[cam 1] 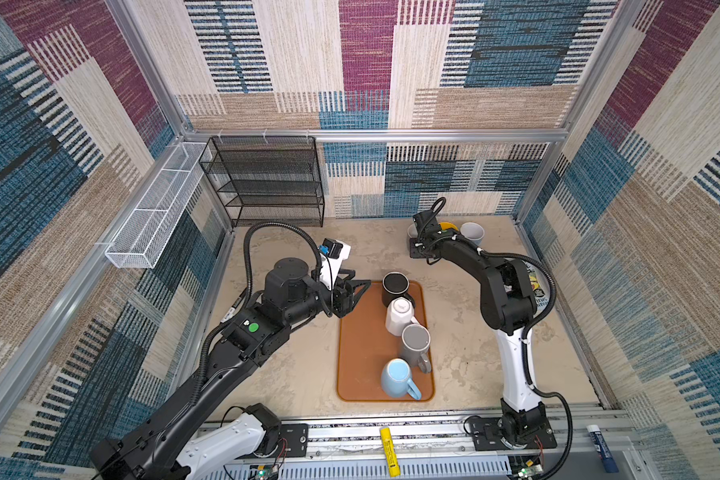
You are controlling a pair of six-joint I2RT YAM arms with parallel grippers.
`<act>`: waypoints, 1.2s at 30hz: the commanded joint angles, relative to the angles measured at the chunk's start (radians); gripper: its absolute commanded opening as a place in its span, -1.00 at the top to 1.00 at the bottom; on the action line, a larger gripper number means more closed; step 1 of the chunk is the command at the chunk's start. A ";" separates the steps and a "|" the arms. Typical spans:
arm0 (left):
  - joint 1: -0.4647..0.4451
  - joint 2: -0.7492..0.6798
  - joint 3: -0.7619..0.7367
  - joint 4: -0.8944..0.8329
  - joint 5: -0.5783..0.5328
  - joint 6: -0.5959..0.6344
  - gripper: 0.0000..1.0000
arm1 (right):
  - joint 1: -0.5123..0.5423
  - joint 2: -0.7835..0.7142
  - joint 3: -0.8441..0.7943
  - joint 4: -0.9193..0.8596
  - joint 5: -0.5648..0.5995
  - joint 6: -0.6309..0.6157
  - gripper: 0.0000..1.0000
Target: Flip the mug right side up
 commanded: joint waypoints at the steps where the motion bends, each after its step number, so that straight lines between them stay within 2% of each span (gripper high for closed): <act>1: 0.001 0.000 -0.001 -0.009 -0.015 0.018 -0.04 | 0.002 -0.030 -0.009 0.032 -0.008 0.010 0.14; 11: 0.002 0.001 -0.012 -0.008 -0.011 0.020 -0.03 | 0.002 -0.130 -0.064 0.049 -0.019 -0.008 0.05; 19: 0.000 0.014 -0.033 -0.010 -0.012 0.021 -0.03 | 0.002 -0.293 -0.179 0.084 -0.107 -0.093 0.02; 25: 0.001 0.031 -0.059 -0.013 0.002 0.029 -0.02 | 0.001 -0.478 -0.338 0.133 -0.213 -0.139 0.02; 31: 0.001 0.045 -0.076 -0.031 0.000 0.037 -0.02 | 0.002 -0.707 -0.549 0.170 -0.400 -0.195 0.04; 36: 0.002 0.072 -0.078 0.013 0.020 0.026 -0.02 | 0.002 -0.870 -0.670 0.136 -0.479 -0.192 0.05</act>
